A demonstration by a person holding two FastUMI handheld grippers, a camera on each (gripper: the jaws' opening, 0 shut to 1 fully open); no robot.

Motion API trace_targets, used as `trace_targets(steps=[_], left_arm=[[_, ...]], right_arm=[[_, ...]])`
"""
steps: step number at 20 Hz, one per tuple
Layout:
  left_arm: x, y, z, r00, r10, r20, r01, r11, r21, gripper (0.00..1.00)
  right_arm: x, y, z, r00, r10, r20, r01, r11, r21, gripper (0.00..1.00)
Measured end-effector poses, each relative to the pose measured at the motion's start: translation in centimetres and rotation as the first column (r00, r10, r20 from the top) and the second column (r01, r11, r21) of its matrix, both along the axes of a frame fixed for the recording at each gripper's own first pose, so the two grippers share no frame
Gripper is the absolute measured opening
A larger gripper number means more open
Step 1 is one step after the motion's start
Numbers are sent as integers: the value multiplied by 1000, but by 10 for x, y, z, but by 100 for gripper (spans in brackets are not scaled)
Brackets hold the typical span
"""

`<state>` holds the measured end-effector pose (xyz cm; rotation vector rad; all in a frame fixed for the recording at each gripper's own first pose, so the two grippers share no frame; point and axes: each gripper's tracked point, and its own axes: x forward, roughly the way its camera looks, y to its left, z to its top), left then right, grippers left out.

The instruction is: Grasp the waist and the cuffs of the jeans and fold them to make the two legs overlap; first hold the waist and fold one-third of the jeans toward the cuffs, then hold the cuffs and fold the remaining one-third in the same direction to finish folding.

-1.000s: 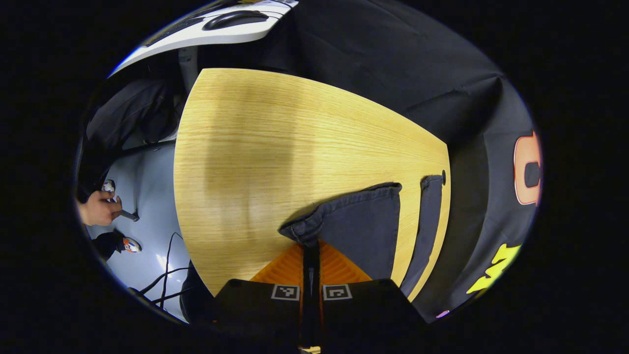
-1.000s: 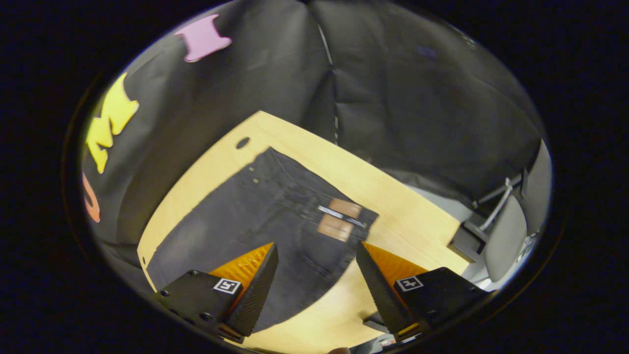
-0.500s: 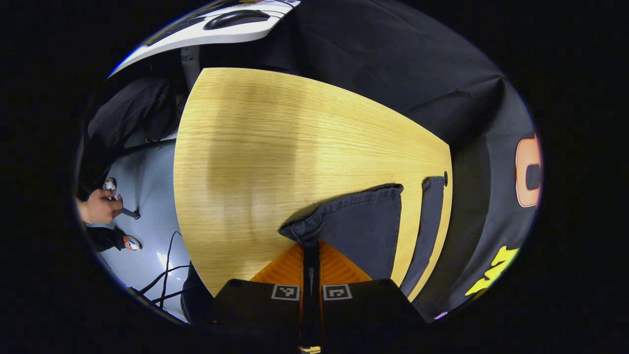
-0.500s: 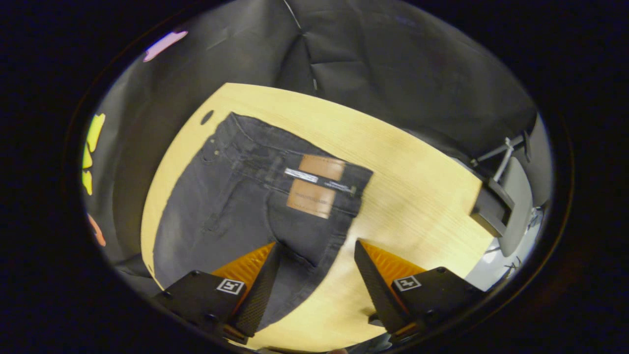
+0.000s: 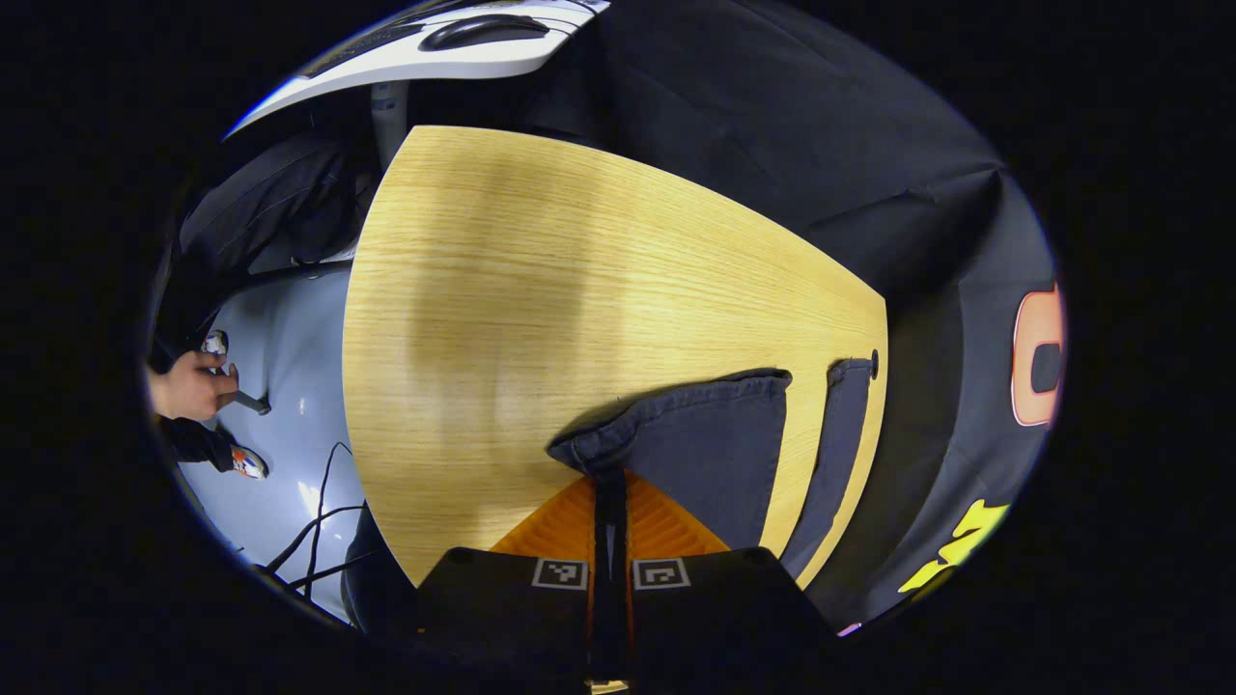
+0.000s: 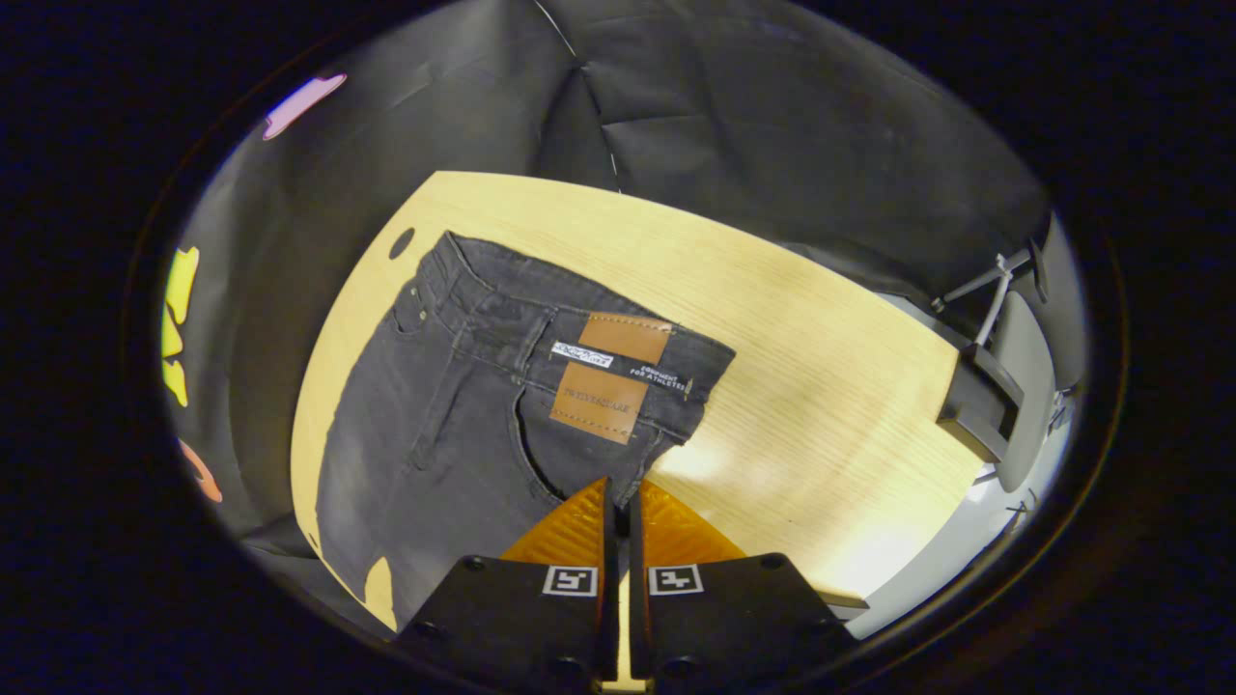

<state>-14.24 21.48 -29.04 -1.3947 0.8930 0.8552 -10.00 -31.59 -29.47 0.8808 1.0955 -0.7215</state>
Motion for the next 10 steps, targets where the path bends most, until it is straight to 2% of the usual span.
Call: trace_targets(steps=[4, 10], left_arm=[[11, 0, 30, 999, 7, 40, -7, 1000, 8, 4], [53, 1, 90, 992, -43, 118, 35, 997, 67, 3]], right_arm=[[14, 5, 32, 998, -2, 69, 1, 1000, 16, 5], [65, 10, 90, 979, 33, 202, -38, 999, 23, 5]])
